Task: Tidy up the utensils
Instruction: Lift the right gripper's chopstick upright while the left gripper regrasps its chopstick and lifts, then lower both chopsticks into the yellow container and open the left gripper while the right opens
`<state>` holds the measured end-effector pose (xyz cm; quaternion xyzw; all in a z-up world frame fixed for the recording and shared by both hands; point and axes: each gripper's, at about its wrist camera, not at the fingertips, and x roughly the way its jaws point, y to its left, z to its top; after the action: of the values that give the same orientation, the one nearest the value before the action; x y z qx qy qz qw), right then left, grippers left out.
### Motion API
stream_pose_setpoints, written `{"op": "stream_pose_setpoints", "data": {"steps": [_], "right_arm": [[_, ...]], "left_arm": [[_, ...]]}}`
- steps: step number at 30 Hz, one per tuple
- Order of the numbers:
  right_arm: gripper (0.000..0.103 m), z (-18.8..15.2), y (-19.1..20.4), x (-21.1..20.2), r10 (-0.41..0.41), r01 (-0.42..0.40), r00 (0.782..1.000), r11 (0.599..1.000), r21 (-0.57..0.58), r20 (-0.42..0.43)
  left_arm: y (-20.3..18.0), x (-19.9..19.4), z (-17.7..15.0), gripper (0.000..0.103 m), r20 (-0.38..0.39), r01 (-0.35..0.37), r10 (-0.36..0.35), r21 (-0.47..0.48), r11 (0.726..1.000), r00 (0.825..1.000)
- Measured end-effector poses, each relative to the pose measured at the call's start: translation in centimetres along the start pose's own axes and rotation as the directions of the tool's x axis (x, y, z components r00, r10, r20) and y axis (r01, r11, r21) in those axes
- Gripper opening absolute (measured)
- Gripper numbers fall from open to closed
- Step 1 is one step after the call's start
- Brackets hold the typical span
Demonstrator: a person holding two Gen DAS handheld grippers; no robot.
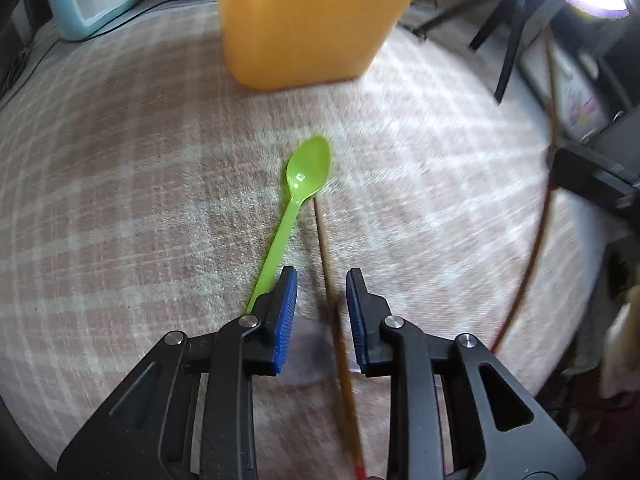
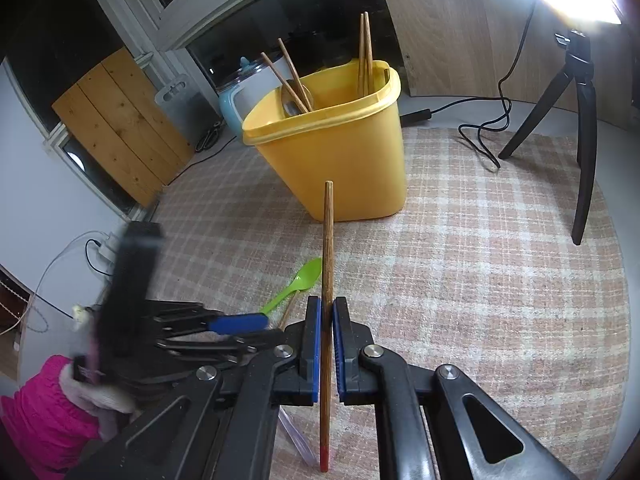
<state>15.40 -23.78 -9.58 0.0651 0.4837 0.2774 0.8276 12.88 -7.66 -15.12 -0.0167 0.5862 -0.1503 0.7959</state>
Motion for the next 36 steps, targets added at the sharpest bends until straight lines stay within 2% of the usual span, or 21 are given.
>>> {"op": "stream_pose_setpoints", "data": {"steps": [2, 3, 4, 6, 10, 16, 20, 23, 30, 36], "right_arm": [[0.003, 0.0, 0.1, -0.1, -0.003, 0.003, 1.000, 1.000, -0.007, 0.004], [0.003, 0.0, 0.2, -0.2, -0.007, 0.007, 1.000, 1.000, -0.010, 0.007], [0.003, -0.1, 0.2, -0.3, -0.011, 0.012, 1.000, 1.000, -0.013, 0.010], [0.003, -0.1, 0.3, -0.5, -0.016, 0.016, 1.000, 1.000, -0.014, 0.020], [0.003, 0.0, 0.1, -1.3, -0.019, 0.019, 0.999, 1.000, -0.008, 0.040], [0.003, 0.3, 0.2, -3.2, -0.034, 0.035, 0.995, 0.999, -0.015, 0.092], [0.003, 1.0, 0.8, -4.6, -0.041, 0.046, 0.989, 0.999, -0.029, 0.141], [0.003, 1.5, 1.5, -5.9, -0.048, 0.057, 0.982, 0.997, -0.045, 0.185], [0.003, 3.3, 2.9, -8.4, -0.038, 0.058, 0.961, 0.996, -0.064, 0.273], [0.003, 5.2, 3.8, -10.2, -0.032, 0.059, 0.938, 0.996, -0.067, 0.345]], "left_arm": [[-0.3, 0.1, 0.2, 0.020, 0.018, -0.016, 0.016, 0.025, 1.000, 1.000], [-0.3, 0.3, 0.2, 0.006, 0.016, -0.010, 0.010, 0.030, 0.999, 1.000], [-0.2, 0.3, 0.3, 0.004, 0.026, -0.001, 0.000, 0.025, 1.000, 1.000], [0.2, 0.3, 0.4, 0.003, 0.030, 0.031, -0.031, -0.004, 0.999, 0.999], [1.2, -1.5, 0.1, 0.002, 0.094, 0.093, -0.088, -0.052, 0.994, 0.992], [2.1, -7.0, 0.1, 0.002, 0.227, 0.149, -0.130, -0.072, 0.986, 0.965], [2.7, -11.6, 0.5, 0.002, 0.330, 0.161, -0.133, -0.060, 0.985, 0.935], [3.1, -14.6, 1.2, 0.002, 0.399, 0.180, -0.145, -0.052, 0.982, 0.905], [3.5, -18.6, 3.6, 0.002, 0.514, 0.186, -0.135, -0.049, 0.981, 0.847], [3.6, -21.4, 5.3, 0.002, 0.578, 0.193, -0.134, -0.041, 0.980, 0.805]]}}
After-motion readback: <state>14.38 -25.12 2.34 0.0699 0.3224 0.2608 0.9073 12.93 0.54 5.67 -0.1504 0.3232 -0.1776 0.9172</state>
